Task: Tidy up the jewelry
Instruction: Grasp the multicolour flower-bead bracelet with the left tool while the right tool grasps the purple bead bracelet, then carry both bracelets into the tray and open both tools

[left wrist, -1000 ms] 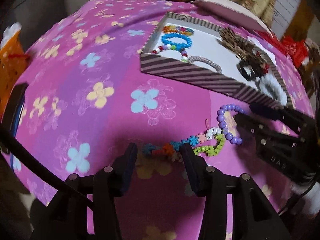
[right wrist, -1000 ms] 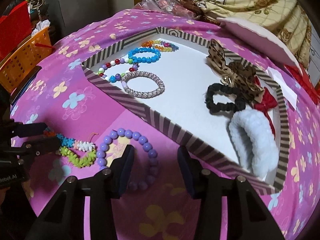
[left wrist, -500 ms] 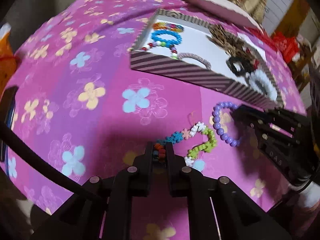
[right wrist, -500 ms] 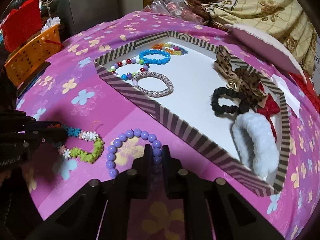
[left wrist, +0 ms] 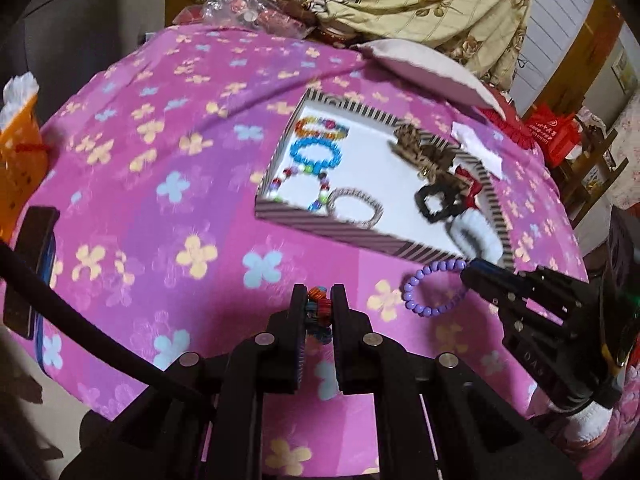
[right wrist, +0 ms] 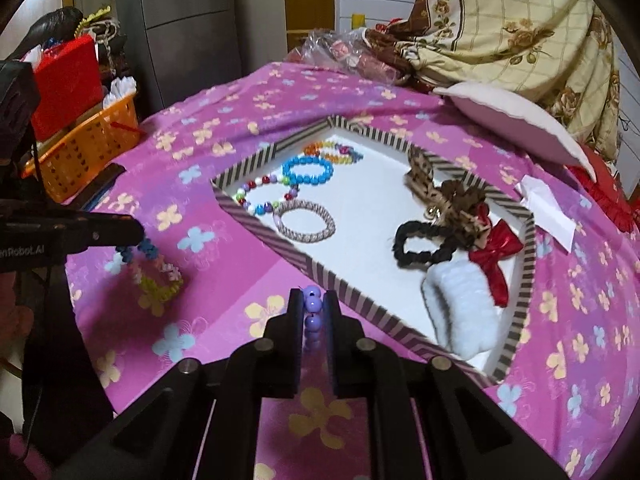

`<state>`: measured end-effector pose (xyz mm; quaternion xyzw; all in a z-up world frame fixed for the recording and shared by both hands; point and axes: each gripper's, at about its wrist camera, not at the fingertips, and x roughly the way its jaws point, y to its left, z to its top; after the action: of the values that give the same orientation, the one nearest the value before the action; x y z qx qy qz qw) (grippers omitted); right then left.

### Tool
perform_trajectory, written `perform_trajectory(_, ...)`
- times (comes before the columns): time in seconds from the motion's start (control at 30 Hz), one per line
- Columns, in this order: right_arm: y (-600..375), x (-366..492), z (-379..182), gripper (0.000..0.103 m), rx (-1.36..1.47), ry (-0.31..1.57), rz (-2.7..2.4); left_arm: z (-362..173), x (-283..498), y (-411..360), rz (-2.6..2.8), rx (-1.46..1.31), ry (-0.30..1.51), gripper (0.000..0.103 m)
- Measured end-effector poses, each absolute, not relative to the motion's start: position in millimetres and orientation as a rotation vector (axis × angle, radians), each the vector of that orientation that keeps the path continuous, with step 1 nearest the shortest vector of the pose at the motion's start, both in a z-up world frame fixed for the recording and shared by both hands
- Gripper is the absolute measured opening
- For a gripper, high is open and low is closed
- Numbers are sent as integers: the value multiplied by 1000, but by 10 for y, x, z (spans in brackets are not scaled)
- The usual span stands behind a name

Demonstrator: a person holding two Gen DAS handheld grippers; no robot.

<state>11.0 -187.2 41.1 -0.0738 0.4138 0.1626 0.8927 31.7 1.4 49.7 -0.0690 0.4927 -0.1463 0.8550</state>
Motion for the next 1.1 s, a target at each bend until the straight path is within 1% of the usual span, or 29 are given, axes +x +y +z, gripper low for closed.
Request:
perform_trajectory(0.37,-2045,232,826,10,-119,811,330,868,641,-212,-308,-121,992,26)
perform_trajectory(0.57,-1956,486,886,10,-115,807,334,989,982,-409,-293,-97,976,26)
perform_trajectory(0.73,-1912,697,740,10,-74,835,349,974,1327,-600,-299,-85,992,26)
perform_trajectory(0.9,-2020,933,412,10,14,896,355,777,1637,-870,-303,-55,1039,26)
perform_trajectory(1.1,-2319,1082,87,10,32,958,239,581,1896,-1184,-340,-47,1075,26)
